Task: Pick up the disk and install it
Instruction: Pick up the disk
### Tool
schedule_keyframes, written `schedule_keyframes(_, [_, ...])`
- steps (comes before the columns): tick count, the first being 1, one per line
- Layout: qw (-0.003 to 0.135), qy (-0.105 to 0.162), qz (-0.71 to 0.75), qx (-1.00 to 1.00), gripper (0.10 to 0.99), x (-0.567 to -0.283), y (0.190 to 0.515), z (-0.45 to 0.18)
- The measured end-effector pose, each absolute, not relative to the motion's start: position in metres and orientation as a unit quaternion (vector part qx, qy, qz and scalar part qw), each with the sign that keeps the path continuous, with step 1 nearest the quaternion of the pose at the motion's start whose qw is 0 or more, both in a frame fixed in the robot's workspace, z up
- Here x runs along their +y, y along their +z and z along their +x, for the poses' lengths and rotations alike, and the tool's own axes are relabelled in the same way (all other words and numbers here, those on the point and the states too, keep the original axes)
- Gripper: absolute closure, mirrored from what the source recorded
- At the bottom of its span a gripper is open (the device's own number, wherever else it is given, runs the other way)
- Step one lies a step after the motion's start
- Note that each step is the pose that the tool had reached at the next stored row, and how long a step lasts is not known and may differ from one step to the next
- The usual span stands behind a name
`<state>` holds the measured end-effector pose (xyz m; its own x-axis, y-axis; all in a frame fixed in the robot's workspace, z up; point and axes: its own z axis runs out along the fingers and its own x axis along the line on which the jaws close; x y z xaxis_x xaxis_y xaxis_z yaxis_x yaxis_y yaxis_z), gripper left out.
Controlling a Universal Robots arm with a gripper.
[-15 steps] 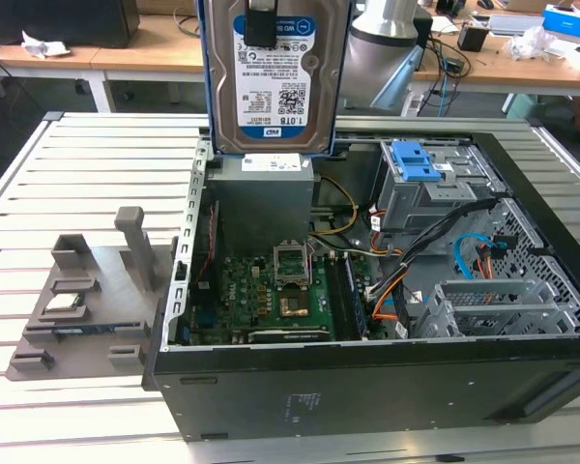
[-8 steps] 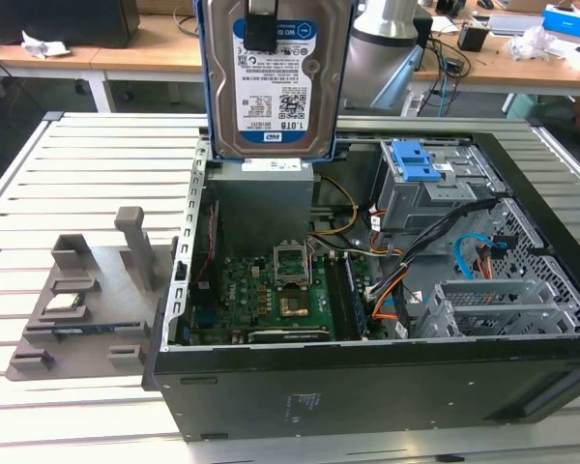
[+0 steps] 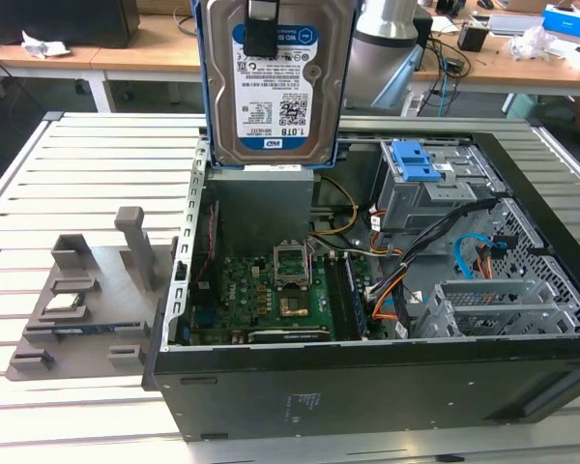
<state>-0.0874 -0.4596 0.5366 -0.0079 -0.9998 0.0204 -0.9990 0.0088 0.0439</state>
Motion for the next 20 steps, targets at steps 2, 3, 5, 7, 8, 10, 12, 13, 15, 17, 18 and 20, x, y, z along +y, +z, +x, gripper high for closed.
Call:
schedule_keyframes(2, [0.023, -0.008, 0.704, -0.71, 0.725, -0.463, 0.537, -0.087])
schedule_keyframes(3, [0.023, -0.008, 0.704, -0.71, 0.725, -0.464, 0.536, -0.087])
schedule_keyframes(5, [0.023, -0.008, 0.704, -0.71, 0.725, -0.466, 0.536, -0.087])
schedule_keyframes(7, [0.023, -0.008, 0.704, -0.71, 0.725, -0.47, 0.536, -0.087])
schedule_keyframes(8, [0.023, -0.008, 0.704, -0.71, 0.725, -0.47, 0.536, -0.087])
schedule_keyframes(10, [0.023, -0.008, 0.704, -0.71, 0.725, -0.472, 0.536, -0.087])
schedule_keyframes(12, [0.023, -0.008, 0.704, -0.71, 0.725, -0.474, 0.536, -0.087])
schedule_keyframes(13, [0.023, -0.008, 0.704, -0.71, 0.725, -0.476, 0.536, -0.087])
schedule_keyframes(15, [0.023, -0.008, 0.704, -0.71, 0.725, -0.479, 0.535, -0.087])
schedule_keyframes(17, [0.023, -0.008, 0.704, -0.71, 0.725, -0.481, 0.534, -0.087])
schedule_keyframes(18, [0.023, -0.008, 0.704, -0.71, 0.725, -0.482, 0.533, -0.087])
schedule_keyframes(20, [0.023, -0.008, 0.704, -0.71, 0.725, -0.486, 0.533, -0.087])
